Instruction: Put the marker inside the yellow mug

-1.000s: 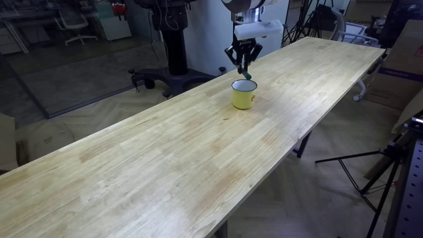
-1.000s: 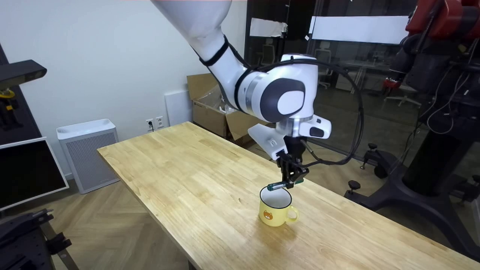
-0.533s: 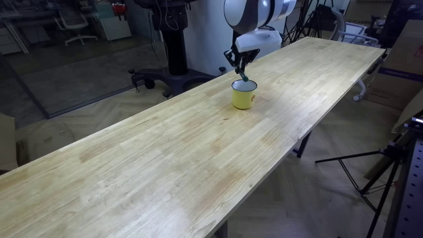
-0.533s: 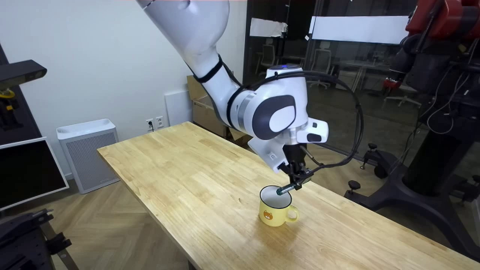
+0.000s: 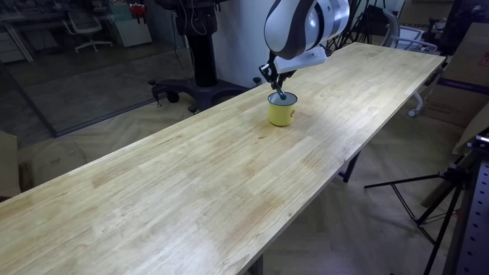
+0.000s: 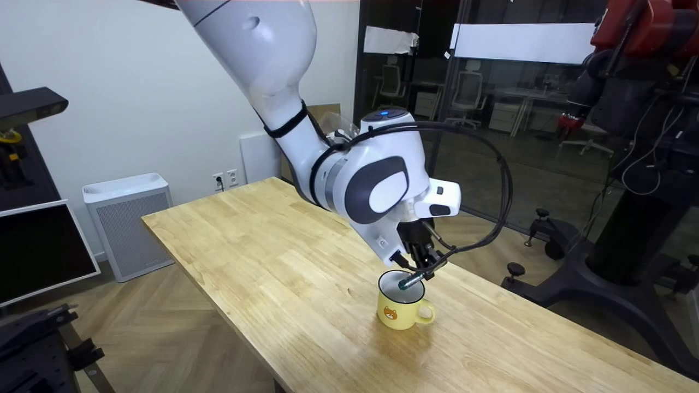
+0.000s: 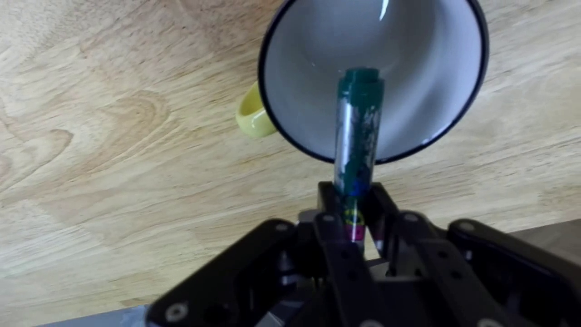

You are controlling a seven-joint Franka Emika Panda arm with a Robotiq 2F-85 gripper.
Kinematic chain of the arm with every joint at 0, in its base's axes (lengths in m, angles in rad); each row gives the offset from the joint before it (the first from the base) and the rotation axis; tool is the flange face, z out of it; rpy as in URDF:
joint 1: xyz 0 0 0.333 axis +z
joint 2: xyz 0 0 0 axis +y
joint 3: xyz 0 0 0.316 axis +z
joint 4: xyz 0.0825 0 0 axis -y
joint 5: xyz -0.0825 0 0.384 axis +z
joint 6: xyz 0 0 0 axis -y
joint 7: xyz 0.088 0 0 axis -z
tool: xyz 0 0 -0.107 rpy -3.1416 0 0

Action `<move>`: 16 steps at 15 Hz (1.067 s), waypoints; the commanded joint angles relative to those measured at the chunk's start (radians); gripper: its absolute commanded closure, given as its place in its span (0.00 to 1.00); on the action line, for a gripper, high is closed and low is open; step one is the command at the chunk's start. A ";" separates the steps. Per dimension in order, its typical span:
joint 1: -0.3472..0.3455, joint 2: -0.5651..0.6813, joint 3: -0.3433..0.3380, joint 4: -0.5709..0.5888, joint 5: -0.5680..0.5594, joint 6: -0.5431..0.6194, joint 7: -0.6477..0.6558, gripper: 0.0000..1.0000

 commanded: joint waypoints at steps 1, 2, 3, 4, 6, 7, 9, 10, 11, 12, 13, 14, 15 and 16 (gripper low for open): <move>0.062 -0.035 -0.049 -0.078 0.010 0.075 0.044 0.95; 0.075 -0.035 -0.060 -0.089 0.016 0.094 0.047 0.95; 0.087 -0.036 -0.070 -0.098 0.022 0.110 0.048 0.95; 0.099 -0.037 -0.079 -0.108 0.030 0.123 0.050 0.95; 0.117 -0.039 -0.092 -0.122 0.052 0.140 0.050 0.95; 0.123 -0.041 -0.095 -0.128 0.064 0.144 0.048 0.54; 0.136 -0.046 -0.102 -0.140 0.083 0.154 0.046 0.49; 0.141 -0.049 -0.105 -0.145 0.090 0.158 0.045 0.42; 0.146 -0.052 -0.107 -0.150 0.099 0.164 0.044 0.35; 0.150 -0.055 -0.108 -0.155 0.105 0.170 0.043 0.27; 0.152 -0.060 -0.108 -0.161 0.114 0.175 0.042 0.21; 0.155 -0.065 -0.108 -0.166 0.119 0.179 0.041 0.15; 0.155 -0.072 -0.106 -0.172 0.123 0.182 0.040 0.07; 0.156 -0.080 -0.104 -0.176 0.130 0.178 0.039 0.02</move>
